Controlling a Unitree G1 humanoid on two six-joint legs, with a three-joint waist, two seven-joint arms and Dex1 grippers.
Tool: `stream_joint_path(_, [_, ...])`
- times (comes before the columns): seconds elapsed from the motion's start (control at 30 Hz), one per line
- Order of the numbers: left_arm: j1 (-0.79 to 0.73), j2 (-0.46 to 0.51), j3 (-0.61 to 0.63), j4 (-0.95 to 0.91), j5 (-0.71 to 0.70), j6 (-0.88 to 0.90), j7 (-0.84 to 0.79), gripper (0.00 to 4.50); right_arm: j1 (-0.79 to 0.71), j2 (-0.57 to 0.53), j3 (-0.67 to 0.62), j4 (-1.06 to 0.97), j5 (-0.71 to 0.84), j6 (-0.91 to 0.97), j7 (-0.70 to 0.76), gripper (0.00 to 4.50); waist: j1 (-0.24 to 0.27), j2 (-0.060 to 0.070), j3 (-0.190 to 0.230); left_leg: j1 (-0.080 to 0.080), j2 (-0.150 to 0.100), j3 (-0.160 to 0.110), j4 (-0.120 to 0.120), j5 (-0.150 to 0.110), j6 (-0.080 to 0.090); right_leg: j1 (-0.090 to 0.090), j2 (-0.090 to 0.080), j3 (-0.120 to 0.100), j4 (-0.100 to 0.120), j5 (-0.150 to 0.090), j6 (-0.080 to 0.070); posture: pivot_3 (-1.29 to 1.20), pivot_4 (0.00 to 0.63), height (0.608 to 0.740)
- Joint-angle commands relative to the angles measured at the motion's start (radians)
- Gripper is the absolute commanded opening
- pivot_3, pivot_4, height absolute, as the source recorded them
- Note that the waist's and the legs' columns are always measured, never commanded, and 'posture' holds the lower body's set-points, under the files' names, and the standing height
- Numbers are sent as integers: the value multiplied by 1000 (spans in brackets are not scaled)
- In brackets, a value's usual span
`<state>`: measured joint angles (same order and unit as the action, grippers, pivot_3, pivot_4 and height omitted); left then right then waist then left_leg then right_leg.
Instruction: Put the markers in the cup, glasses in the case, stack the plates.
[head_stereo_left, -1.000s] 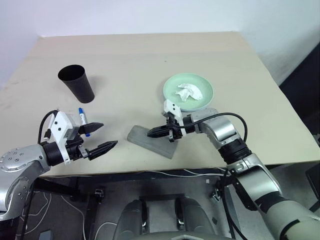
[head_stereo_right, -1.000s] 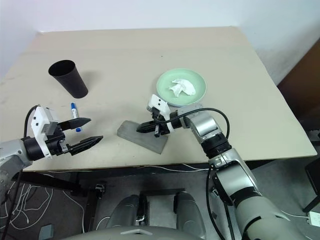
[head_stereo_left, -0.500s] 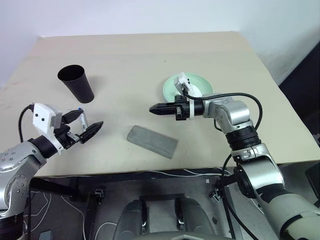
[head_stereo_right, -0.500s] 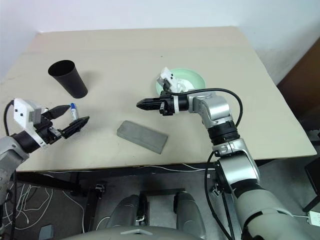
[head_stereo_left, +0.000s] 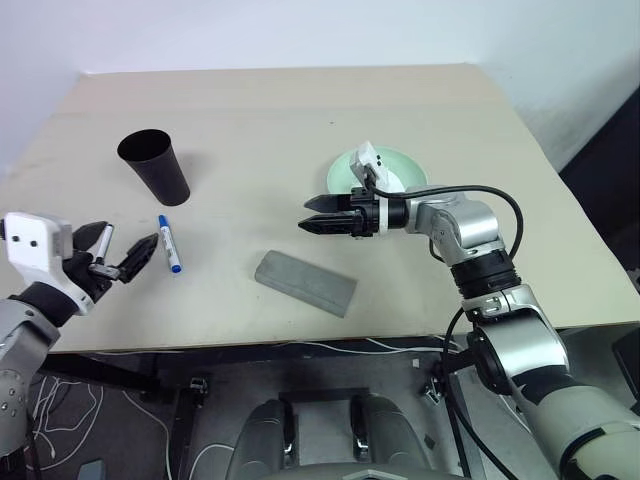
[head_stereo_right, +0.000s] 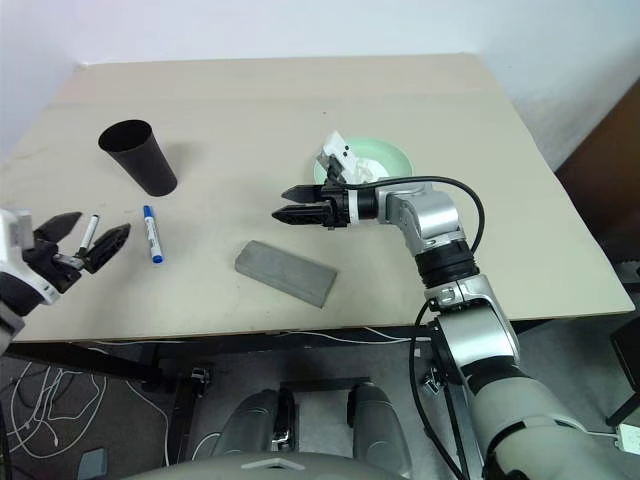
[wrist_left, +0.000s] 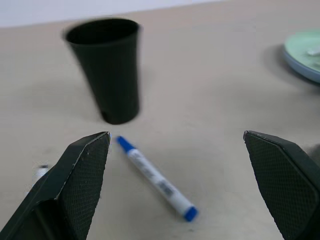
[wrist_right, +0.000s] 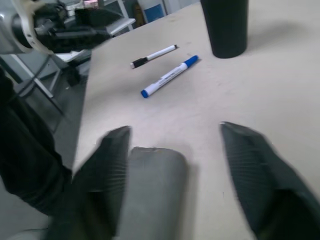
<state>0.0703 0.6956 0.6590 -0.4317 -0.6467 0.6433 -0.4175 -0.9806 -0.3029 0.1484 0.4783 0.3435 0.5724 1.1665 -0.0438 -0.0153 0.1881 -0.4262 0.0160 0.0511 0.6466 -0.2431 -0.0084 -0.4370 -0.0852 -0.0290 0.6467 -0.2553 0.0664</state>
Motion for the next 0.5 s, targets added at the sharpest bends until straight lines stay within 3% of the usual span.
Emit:
stream_joint_path(0.03, [-15, 28, 60, 16, 40, 15, 62, 4500, -59, 15, -24, 29, -8, -51, -15, 4304, -1, 0, 0, 0, 0, 0, 0, 0, 0, 0, 0, 0, 0, 0, 0, 0, 150, 740])
stream_joint_path(0.07, [-18, 31, 62, 21, 35, 27, 65, 4500, -62, 17, -23, 30, -8, -56, -11, 4487, -1, 0, 0, 0, 0, 0, 0, 0, 0, 0, 0, 0, 0, 0, 0, 0, 150, 740])
stream_joint_path(0.2, [-30, 55, 49, 45, 55, 46, 74, 4500, -74, 25, -25, 38, -8, -68, -16, 4487, 0, 0, 0, 0, 0, 0, 0, 0, 0, 0, 0, 0, -1, 0, 0, 0, 150, 740])
stream_joint_path(0.33, [-89, 70, 34, 114, 89, 97, 140, 4500, -144, 48, -58, 173, -44, -92, -135, 4487, -1, 0, 0, 0, 0, 0, 0, 0, 0, 0, 0, 0, 0, 0, 0, 0, 150, 740])
stream_joint_path(0.5, [-173, 116, -33, 260, 169, 154, 186, 4500, -189, 53, -64, 285, -81, -127, -185, 4487, -1, 0, 0, 0, 0, 0, 0, 0, -1, 0, 0, 0, 0, 1, -1, 0, 150, 740])
